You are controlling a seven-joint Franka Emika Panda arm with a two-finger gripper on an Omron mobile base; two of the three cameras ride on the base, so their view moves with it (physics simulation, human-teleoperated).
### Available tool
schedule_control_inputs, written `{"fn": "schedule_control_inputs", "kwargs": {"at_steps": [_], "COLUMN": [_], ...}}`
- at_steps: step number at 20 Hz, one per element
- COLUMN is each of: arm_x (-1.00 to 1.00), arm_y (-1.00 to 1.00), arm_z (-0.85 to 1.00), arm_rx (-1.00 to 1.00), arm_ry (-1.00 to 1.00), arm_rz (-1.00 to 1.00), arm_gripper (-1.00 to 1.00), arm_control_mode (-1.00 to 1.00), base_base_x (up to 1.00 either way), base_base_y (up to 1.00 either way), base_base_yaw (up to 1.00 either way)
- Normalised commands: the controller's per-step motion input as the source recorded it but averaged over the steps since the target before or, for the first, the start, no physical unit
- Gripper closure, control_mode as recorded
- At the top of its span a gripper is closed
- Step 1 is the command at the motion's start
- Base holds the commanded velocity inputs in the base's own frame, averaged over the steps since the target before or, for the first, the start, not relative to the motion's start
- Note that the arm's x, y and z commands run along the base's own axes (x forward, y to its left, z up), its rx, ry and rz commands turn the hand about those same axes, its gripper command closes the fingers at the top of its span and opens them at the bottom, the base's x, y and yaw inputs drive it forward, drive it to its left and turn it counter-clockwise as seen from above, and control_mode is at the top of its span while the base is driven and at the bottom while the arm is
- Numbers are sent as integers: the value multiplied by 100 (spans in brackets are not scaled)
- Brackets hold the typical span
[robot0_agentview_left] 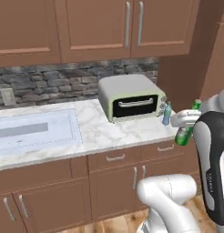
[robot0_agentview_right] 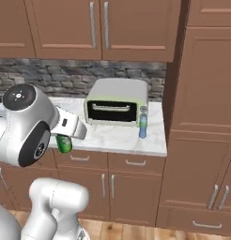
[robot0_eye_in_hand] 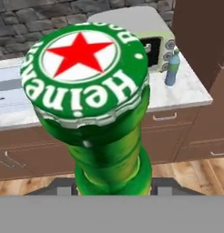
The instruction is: Place the drinks on the dining counter in a tight cluster.
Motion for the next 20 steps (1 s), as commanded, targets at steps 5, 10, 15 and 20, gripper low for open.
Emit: {"fn": "schedule_control_inputs", "kwargs": {"at_steps": [5, 10, 15, 20], "arm_x": [0, 0, 0, 0], "arm_y": [0, 0, 0, 0], "arm_z": [0, 0, 0, 0], "arm_rx": [0, 0, 0, 0], "arm_ry": [0, 0, 0, 0], "arm_rz": [0, 0, 0, 0], "arm_gripper": [100, 100, 100, 100], "arm_control_mode": [100, 100, 100, 100], "base_base_x": [0, 0, 4, 71], "base_base_y": [81, 31, 18, 0], "base_base_yaw": [88, 100, 100, 84]}}
